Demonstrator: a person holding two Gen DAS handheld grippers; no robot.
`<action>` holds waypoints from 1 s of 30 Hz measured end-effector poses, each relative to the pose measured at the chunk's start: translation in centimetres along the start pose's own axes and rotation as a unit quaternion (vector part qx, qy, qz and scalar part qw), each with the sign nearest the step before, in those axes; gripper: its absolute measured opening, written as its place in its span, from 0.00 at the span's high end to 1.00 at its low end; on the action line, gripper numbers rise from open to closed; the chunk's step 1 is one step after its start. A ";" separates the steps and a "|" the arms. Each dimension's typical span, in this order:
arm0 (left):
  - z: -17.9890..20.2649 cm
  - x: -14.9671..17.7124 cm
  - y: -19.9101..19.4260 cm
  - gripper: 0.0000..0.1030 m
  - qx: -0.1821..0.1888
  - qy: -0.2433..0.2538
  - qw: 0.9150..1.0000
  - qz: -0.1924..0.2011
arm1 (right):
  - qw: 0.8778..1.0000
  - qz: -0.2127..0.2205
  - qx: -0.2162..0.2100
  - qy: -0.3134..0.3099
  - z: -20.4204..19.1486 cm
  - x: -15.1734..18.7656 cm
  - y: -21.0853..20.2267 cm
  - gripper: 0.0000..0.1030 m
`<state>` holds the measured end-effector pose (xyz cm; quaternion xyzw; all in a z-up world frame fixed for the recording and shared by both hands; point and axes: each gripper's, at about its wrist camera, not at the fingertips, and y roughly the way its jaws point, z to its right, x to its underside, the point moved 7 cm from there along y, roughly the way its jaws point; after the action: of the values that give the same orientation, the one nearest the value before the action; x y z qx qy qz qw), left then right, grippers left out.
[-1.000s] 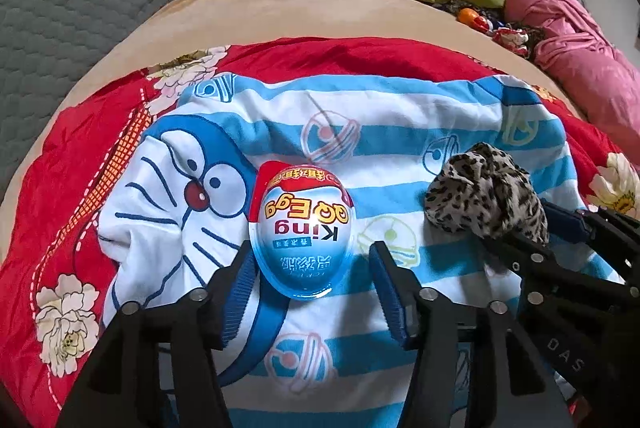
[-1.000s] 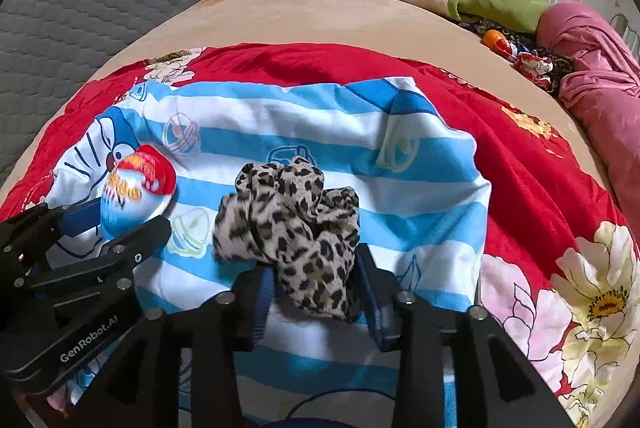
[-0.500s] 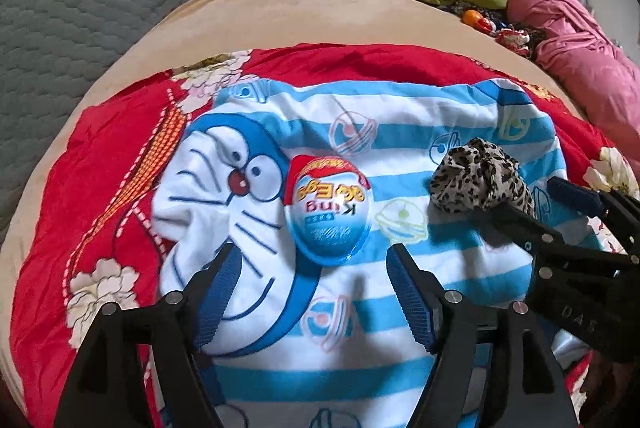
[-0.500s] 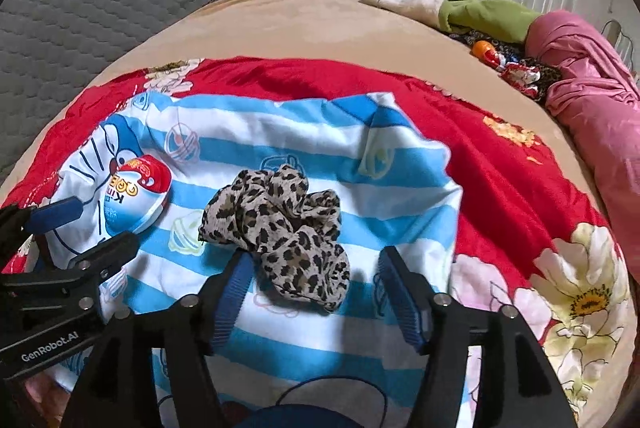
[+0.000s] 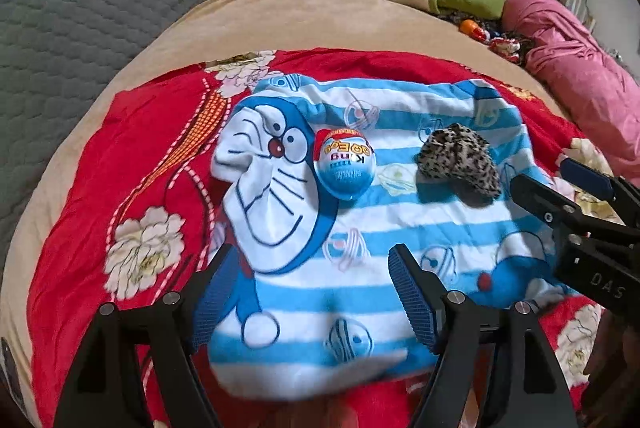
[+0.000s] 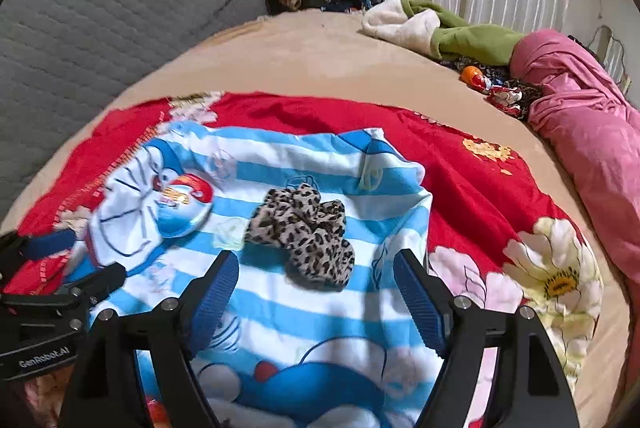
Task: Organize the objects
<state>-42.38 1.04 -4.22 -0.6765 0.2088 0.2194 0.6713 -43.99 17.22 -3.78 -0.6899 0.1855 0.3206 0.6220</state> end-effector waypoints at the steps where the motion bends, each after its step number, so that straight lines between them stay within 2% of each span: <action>1: 0.0 0.2 -0.4 0.24 0.000 0.000 1.000 0.002 | 1.000 0.004 -0.004 0.004 0.0 0.2 -0.7 0.22; 6: 0.2 1.5 -2.6 0.22 0.021 -0.009 1.000 0.008 | 1.000 0.006 -0.012 0.015 -0.5 1.8 -3.2 0.19; 14: -0.1 2.7 -6.1 0.22 0.009 -0.009 1.000 0.027 | 1.000 0.003 -0.011 0.020 -0.9 4.7 -7.0 0.19; 25: -1.0 5.8 -9.9 0.19 0.041 -0.042 0.998 0.035 | 0.999 0.004 -0.016 0.036 -1.3 8.8 -11.3 0.19; 30: -1.3 7.3 -10.8 0.19 0.034 -0.043 0.998 0.036 | 0.999 0.008 -0.009 0.030 -1.9 9.3 -13.0 0.19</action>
<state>-30.13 -0.04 0.39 -0.6353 0.2111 0.2646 0.6941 -28.30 18.73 -0.42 -0.7034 0.2066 0.3058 0.6075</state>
